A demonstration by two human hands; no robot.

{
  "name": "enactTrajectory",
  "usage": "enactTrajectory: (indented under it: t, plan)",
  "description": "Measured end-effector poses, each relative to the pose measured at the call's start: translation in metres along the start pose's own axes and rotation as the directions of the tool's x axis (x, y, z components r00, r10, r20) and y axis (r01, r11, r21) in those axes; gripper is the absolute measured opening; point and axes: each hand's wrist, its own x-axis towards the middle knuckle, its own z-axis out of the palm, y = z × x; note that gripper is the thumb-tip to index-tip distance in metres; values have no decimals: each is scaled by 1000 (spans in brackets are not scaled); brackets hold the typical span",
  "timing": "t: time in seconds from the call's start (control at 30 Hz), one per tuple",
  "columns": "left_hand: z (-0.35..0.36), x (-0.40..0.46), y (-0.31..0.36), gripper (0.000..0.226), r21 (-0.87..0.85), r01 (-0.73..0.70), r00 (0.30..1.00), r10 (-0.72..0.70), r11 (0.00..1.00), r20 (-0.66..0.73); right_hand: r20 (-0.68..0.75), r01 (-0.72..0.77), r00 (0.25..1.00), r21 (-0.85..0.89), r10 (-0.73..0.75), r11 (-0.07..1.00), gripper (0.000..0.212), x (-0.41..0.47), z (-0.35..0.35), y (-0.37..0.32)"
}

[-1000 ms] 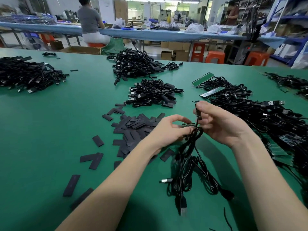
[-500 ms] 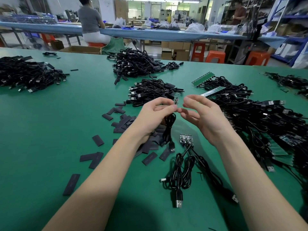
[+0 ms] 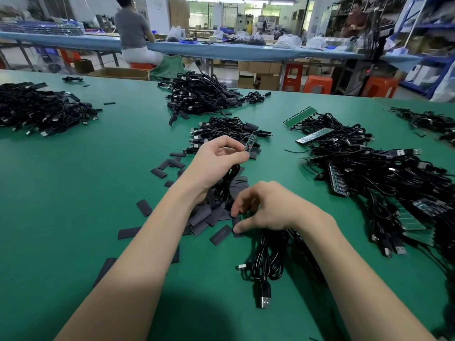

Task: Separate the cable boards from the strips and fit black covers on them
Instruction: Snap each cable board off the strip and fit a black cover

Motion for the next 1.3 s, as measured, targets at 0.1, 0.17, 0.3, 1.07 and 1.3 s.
enactTrajectory:
  t: [0.1,0.17,0.3,1.07,1.3]
  plan:
    - [-4,-1,1,16,13,-28,1000,27,1000,8,11,-41,999,0,41,999,33,1,1,-3]
    - [-6,-3,2,17,6,-25,1000,25,1000,14,25,-66,997,1,66,998,37,1,1,-4]
    - [-7,-4,3,18,4,-16,1000,16,1000,1,16,-66,998,22,66,998,29,2,0,0]
    - [1,-9,2,14,55,-27,994,21,998,108,-346,331,923,937,169,112,24,-6,-25,14]
    - [3,-9,1,12,30,-23,992,19,999,124,-423,391,892,900,162,194,29,-5,-21,13]
